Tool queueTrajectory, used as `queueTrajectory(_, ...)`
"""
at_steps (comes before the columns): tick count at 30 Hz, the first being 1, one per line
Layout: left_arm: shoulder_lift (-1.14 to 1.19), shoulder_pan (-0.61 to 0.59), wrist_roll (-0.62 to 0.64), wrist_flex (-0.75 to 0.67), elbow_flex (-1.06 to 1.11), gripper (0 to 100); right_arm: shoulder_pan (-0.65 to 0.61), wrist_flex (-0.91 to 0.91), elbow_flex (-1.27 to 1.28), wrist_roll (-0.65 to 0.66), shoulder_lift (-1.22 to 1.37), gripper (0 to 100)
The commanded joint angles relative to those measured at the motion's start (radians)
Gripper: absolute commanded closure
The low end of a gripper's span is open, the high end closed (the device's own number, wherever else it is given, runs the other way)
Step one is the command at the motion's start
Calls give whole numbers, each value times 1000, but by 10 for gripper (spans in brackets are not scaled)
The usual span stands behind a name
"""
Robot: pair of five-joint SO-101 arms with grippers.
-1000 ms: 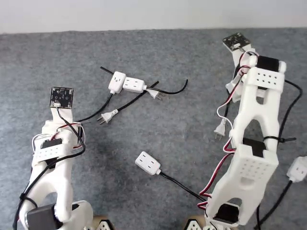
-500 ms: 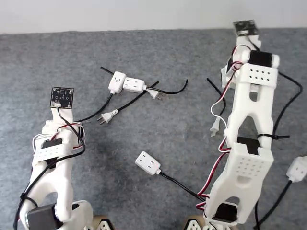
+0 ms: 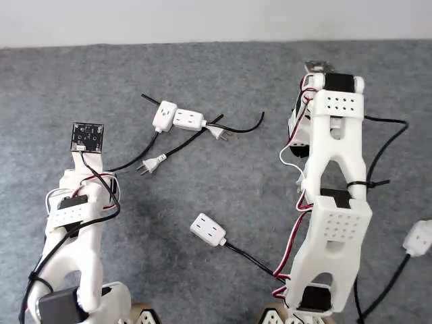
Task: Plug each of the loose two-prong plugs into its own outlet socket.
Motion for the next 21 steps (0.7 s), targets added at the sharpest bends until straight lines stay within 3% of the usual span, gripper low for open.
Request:
queueTrajectory(1, -8, 0, 2, -21, -54, 859, 8, 30, -5, 46, 7, 990)
queueTrajectory(14, -5, -2, 2, -21, -56, 859, 97, -47, 199, 170, 7, 990)
queueTrajectory(21, -5, -2, 2, -21, -56, 859, 76, -246, 546, 169, -280, 990)
